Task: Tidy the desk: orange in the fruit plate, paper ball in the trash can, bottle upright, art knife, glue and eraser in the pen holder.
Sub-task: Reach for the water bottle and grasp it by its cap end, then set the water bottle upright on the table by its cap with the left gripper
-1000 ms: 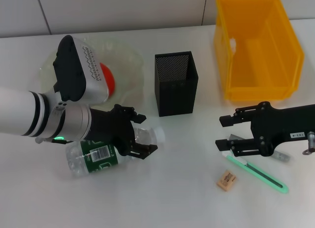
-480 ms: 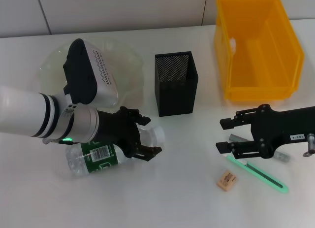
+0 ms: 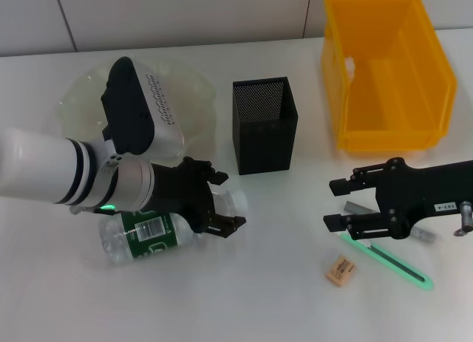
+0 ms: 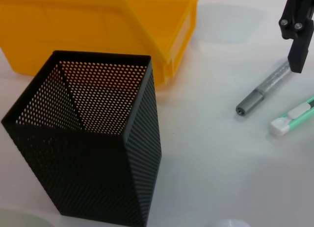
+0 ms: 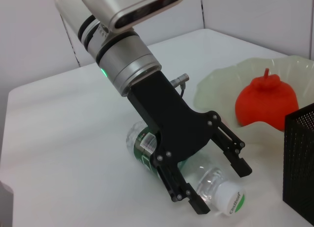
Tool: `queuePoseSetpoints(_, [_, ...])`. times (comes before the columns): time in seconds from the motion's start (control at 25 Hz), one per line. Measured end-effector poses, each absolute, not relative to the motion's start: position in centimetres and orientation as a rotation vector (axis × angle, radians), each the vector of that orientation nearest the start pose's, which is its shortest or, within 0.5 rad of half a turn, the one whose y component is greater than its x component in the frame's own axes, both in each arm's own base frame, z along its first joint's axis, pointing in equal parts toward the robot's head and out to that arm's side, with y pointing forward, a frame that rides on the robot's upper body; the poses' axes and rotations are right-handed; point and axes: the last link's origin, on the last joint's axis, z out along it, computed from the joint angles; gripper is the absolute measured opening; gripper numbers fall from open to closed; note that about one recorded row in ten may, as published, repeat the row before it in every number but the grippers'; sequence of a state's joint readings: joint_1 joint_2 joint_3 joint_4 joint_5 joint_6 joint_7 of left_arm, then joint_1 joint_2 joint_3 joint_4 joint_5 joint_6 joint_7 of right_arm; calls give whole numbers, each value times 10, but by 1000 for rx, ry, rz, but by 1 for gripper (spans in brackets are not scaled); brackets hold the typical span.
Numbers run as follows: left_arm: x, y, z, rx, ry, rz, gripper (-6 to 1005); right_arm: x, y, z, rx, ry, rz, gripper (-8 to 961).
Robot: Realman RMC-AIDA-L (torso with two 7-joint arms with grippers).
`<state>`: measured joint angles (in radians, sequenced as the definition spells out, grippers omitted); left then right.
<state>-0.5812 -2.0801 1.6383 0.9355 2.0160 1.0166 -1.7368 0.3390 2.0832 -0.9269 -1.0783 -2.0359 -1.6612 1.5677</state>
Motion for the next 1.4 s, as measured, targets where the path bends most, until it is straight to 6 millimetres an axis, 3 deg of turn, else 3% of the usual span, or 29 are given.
queuePoseSetpoints(0.28, [-185, 350, -100, -2925, -171, 57, 809, 263, 294, 28, -2862, 534, 390, 617])
queuePoseSetpoints(0.76, [-185, 348, -103, -2936, -173, 79, 435, 262, 295, 28, -2865, 530, 390, 617])
queuePoseSetpoints(1.08, [-179, 344, -105, -2952, -130, 76, 436, 263, 294, 28, -2863, 534, 393, 617])
queuePoseSetpoints(1.4, [-170, 340, -93, -2917, -84, 5, 436, 265, 292, 28, -2860, 542, 395, 617])
